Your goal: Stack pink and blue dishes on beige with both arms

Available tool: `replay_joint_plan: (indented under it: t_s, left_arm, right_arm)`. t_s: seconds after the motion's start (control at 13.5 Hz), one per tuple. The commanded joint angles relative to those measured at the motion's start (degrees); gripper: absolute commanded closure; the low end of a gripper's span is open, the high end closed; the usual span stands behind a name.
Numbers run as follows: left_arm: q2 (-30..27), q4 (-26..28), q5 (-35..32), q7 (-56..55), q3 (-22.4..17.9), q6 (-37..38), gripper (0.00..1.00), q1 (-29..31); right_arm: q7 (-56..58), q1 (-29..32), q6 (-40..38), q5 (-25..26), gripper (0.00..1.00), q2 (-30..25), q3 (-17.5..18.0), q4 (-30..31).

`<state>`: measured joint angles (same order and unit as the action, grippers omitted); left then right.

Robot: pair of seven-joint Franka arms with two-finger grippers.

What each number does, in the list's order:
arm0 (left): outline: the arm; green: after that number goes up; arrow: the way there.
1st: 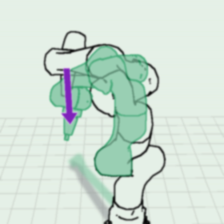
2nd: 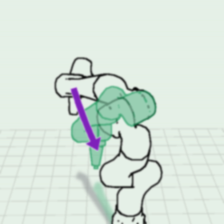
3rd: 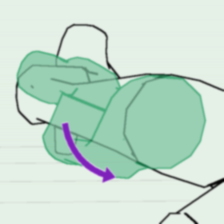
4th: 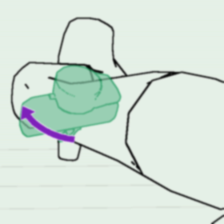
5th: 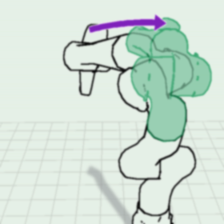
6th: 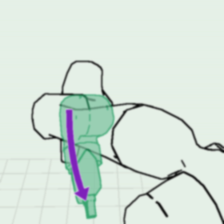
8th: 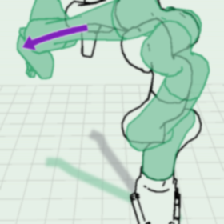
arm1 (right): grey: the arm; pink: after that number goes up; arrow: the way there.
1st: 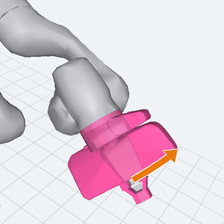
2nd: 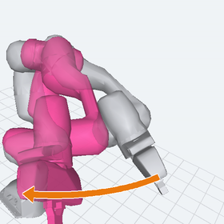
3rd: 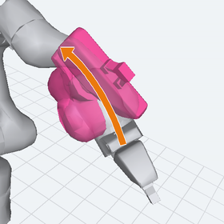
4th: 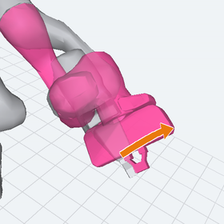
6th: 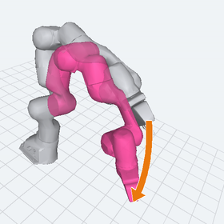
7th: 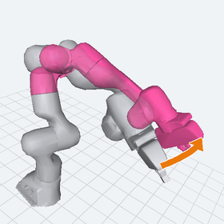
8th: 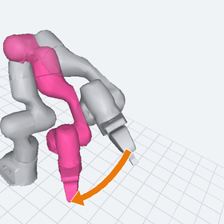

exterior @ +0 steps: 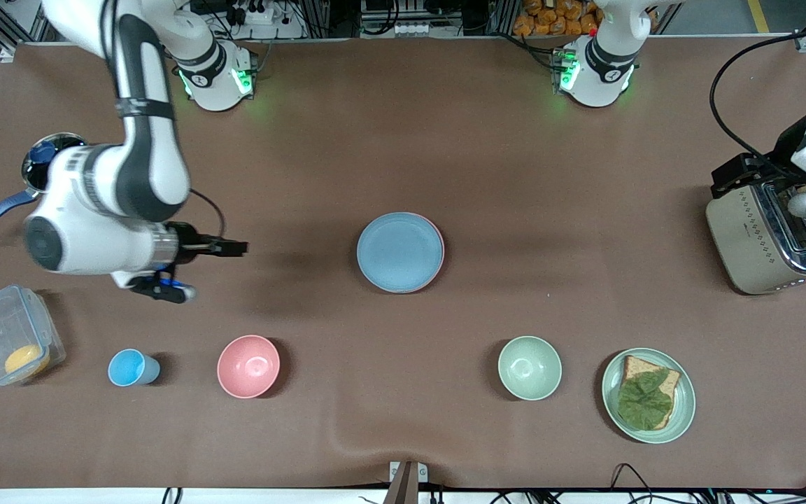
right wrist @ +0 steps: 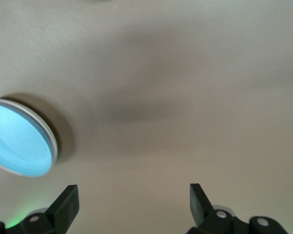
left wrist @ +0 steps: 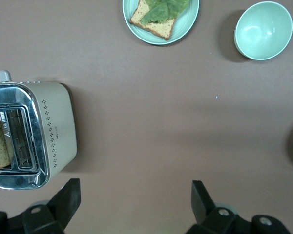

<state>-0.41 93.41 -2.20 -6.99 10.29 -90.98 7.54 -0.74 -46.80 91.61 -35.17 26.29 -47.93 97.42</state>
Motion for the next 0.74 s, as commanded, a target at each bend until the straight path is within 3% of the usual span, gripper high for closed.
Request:
replay_joint_plan:
  t_s: [0.0, 0.07, 0.15, 0.37, 0.52, 0.59, 0.67]
  left_arm:
    - [-1.35, -0.07, 0.80, 1.18, -0.54, 1.15, 0.00, -0.50]
    - [-1.35, -0.16, 0.45, 1.18, -0.36, 1.15, 0.00, -0.59]
    - [-1.35, -0.86, 0.36, 1.36, -0.45, 1.15, 0.00, -0.59]
    - [-1.09, -4.91, 0.27, 1.62, -0.45, 2.99, 0.00, -1.03]
    - [-1.09, -6.21, 0.27, 1.62, -0.54, 3.52, 0.00, -1.29]
    - [-0.74, -7.36, 0.70, 1.62, -0.71, 4.66, 0.00, -1.47]
    - [-0.73, -7.54, 0.79, 1.62, -0.71, 4.84, 0.00, -1.47]
  right_arm:
    - [3.29, 1.52, -3.71, 2.46, 0.00, -3.32, -1.21, -2.58]
    - [2.86, 2.84, -3.63, 7.09, 0.00, -5.43, 1.24, -2.93]
    - [2.50, 6.51, -3.72, 11.40, 0.00, -7.89, 6.66, -3.46]
    - [-0.57, 25.64, -3.72, 21.16, 0.00, -14.84, 29.65, -3.47]
    - [-0.75, 35.77, -4.68, 28.19, 0.00, -19.41, 42.42, -3.38]
    - [-0.67, 39.47, -5.21, 31.88, 0.00, -21.78, 46.74, -3.46]
    - [-0.49, 40.46, -5.82, 34.01, 0.00, -23.72, 47.75, -3.55]
